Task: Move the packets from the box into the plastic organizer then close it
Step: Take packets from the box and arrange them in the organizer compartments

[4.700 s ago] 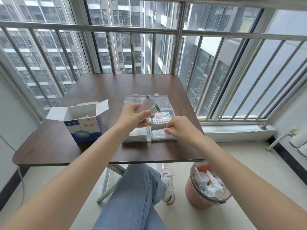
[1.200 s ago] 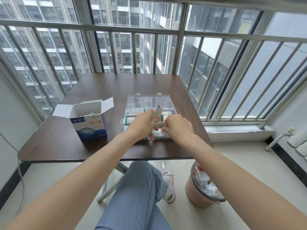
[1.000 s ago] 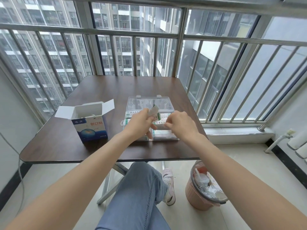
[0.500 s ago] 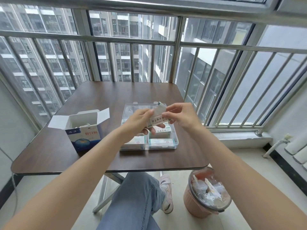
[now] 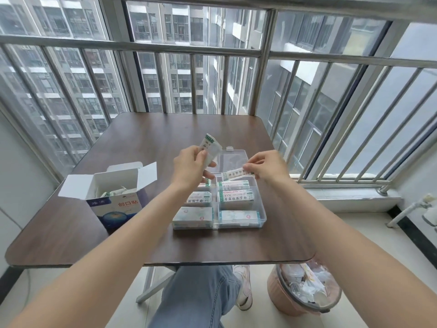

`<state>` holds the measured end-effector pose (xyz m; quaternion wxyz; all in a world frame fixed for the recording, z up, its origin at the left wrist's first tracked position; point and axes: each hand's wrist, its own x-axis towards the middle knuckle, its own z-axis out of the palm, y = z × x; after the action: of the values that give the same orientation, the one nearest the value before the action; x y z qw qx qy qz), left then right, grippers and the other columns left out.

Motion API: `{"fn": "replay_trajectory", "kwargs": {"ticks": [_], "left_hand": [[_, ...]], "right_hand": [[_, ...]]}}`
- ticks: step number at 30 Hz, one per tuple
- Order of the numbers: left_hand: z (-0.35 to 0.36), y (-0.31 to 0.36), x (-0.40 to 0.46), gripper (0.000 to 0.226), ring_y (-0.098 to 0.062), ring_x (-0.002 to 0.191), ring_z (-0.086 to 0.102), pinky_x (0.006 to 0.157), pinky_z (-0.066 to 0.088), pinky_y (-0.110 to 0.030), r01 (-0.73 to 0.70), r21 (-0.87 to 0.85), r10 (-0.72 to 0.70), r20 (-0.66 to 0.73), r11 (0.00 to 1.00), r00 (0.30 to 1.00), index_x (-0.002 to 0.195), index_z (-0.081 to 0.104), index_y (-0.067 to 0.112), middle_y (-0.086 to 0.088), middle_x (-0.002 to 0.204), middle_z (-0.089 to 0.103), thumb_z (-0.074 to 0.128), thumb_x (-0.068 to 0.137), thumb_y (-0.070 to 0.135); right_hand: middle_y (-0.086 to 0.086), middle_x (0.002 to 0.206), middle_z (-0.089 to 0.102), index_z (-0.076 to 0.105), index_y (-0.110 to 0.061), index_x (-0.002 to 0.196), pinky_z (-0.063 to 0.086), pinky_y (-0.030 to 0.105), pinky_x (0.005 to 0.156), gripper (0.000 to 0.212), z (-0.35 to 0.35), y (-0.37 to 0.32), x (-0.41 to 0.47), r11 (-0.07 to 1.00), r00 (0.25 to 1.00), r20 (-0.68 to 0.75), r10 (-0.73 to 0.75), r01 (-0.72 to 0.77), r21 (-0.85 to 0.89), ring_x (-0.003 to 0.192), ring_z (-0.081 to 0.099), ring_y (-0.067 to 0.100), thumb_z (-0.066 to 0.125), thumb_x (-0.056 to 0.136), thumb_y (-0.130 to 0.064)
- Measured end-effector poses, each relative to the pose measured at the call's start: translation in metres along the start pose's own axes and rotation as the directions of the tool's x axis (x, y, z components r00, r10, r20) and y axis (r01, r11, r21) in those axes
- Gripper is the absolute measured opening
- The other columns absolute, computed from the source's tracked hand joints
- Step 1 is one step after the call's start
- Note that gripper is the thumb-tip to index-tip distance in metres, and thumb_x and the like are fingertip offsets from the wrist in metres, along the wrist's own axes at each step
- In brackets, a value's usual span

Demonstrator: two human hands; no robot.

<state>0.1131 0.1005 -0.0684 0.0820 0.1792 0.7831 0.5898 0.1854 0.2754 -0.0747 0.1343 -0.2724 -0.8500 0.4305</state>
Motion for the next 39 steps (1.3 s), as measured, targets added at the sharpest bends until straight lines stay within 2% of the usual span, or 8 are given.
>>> {"fn": "replay_trajectory", "kwargs": {"ticks": [4, 12, 16, 18, 25, 29, 33, 39], "left_hand": [[0.004, -0.007, 0.008, 0.017, -0.007, 0.045, 0.062, 0.042, 0.047, -0.019, 0.007, 0.021, -0.007, 0.003, 1.000, 1.000, 0.097, 0.060, 0.010, -0.005, 0.083, 0.069, 0.044, 0.099, 0.015], [0.010, -0.013, 0.007, 0.006, -0.011, 0.052, 0.067, 0.048, 0.051, -0.021, 0.004, -0.032, -0.002, 0.058, 0.999, 0.998, 0.086, 0.056, 0.011, -0.008, 0.088, 0.064, 0.059, 0.091, 0.008], [0.011, -0.014, 0.005, 0.010, -0.016, 0.055, 0.068, 0.051, 0.054, -0.022, 0.026, -0.129, -0.015, 0.080, 0.991, 0.997, 0.098, 0.060, 0.008, -0.007, 0.093, 0.066, 0.063, 0.088, 0.006], [0.013, -0.014, 0.005, 0.017, -0.019, 0.057, 0.069, 0.053, 0.056, -0.025, 0.029, -0.158, -0.014, 0.097, 0.987, 0.995, 0.104, 0.062, 0.007, -0.007, 0.096, 0.067, 0.064, 0.087, 0.007], [0.010, -0.011, 0.004, 0.014, -0.017, 0.056, 0.068, 0.048, 0.053, -0.023, 0.074, -0.210, -0.070, 0.030, 0.975, 0.997, 0.110, 0.053, 0.010, -0.007, 0.092, 0.068, 0.047, 0.098, 0.016], [0.005, -0.017, 0.007, 0.018, -0.014, 0.054, 0.060, 0.043, 0.047, -0.019, 0.097, -0.179, -0.109, -0.058, 0.979, 0.992, 0.113, 0.050, 0.010, -0.004, 0.091, 0.067, 0.038, 0.101, 0.016], [0.008, -0.019, 0.008, 0.022, -0.008, 0.050, 0.057, 0.041, 0.045, -0.017, 0.091, -0.160, -0.096, -0.024, 0.983, 0.995, 0.116, 0.053, 0.008, -0.003, 0.092, 0.065, 0.040, 0.101, 0.017], [0.011, -0.020, 0.007, 0.018, -0.001, 0.041, 0.052, 0.039, 0.042, -0.016, 0.081, -0.183, -0.079, 0.022, 0.980, 0.997, 0.112, 0.054, 0.006, -0.003, 0.083, 0.067, 0.042, 0.100, 0.015]], "right_hand": [[-0.001, 0.082, 0.069, 0.070, -0.020, 0.074, 0.052, 0.036, 0.079, 0.008, 0.018, 0.006, 0.006, 0.963, 0.999, 0.036, 0.020, -0.010, -0.269, 0.086, 0.064, 0.018, 0.076, 0.077, -0.025], [-0.002, 0.100, 0.064, 0.068, -0.024, 0.075, 0.038, 0.027, 0.069, 0.009, 0.026, 0.003, -0.003, 0.857, 0.995, 0.056, -0.079, 0.096, -0.507, 0.094, 0.060, 0.016, 0.076, 0.077, -0.029], [-0.002, 0.064, 0.063, 0.071, -0.013, 0.086, 0.039, 0.024, 0.057, 0.029, 0.016, -0.008, -0.006, 0.995, 0.999, 0.050, 0.007, -0.012, 0.102, 0.056, 0.053, 0.008, 0.060, 0.089, -0.040], [0.000, 0.058, 0.063, 0.068, -0.006, 0.093, 0.038, 0.018, 0.044, 0.032, 0.010, -0.016, -0.011, 0.872, 0.968, 0.237, 0.085, -0.187, 0.452, 0.043, 0.047, 0.007, 0.058, 0.091, -0.037], [0.009, 0.067, 0.066, 0.063, -0.001, 0.078, 0.051, 0.013, 0.050, 0.018, 0.001, -0.013, -0.007, 0.555, 0.915, 0.348, 0.203, -0.400, 0.729, 0.054, 0.065, 0.010, 0.062, 0.089, -0.016], [0.013, 0.084, 0.063, 0.061, 0.007, 0.100, 0.055, 0.013, 0.059, 0.016, -0.003, -0.003, -0.002, 0.769, 0.955, 0.266, 0.132, -0.268, 0.580, 0.065, 0.064, 0.014, 0.063, 0.085, 0.004], [0.016, 0.086, 0.066, 0.065, 0.001, 0.087, 0.054, 0.016, 0.059, 0.006, 0.003, 0.007, 0.003, 0.959, 0.988, 0.130, 0.082, -0.114, 0.260, 0.066, 0.065, 0.017, 0.069, 0.082, 0.001], [0.008, 0.080, 0.069, 0.069, -0.009, 0.079, 0.052, 0.026, 0.071, 0.003, 0.020, 0.011, 0.002, 0.976, 0.992, 0.087, -0.095, 0.110, -0.189, 0.074, 0.066, 0.019, 0.071, 0.079, -0.008]]}}
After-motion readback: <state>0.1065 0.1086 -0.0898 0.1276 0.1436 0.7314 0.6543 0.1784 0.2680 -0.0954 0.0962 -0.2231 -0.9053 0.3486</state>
